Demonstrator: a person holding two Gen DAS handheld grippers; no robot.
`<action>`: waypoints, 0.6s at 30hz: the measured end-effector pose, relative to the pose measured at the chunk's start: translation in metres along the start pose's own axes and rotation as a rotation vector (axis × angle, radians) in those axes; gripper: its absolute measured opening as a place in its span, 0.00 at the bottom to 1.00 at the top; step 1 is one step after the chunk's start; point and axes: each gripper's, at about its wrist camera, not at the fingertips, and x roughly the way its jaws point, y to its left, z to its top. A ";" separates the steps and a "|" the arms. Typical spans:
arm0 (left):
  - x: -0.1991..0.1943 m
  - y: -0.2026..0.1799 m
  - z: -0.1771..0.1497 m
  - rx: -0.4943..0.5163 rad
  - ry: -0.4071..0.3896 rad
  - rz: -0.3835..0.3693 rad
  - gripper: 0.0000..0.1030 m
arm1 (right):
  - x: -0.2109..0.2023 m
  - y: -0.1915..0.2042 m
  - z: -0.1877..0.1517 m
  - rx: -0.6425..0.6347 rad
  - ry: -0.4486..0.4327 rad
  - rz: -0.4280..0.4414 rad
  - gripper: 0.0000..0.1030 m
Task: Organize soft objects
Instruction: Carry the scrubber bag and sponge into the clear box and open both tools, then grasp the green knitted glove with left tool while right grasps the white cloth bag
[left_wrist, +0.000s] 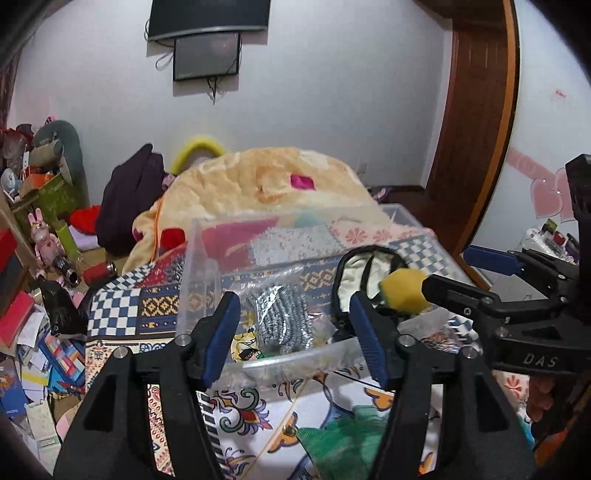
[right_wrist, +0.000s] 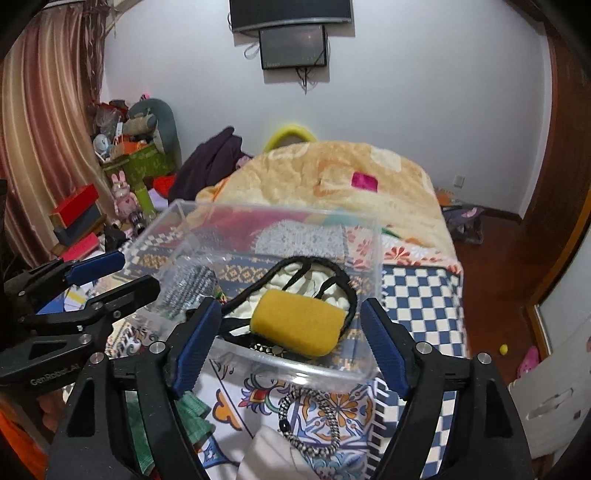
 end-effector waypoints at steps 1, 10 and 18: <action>-0.007 0.000 0.001 -0.003 -0.010 -0.008 0.62 | -0.007 0.000 0.001 -0.001 -0.017 -0.003 0.77; -0.056 -0.006 -0.004 -0.018 -0.074 -0.050 0.73 | -0.052 -0.006 -0.014 -0.004 -0.097 -0.022 0.83; -0.058 -0.022 -0.040 0.010 0.002 -0.076 0.73 | -0.049 -0.010 -0.053 0.008 -0.008 -0.027 0.84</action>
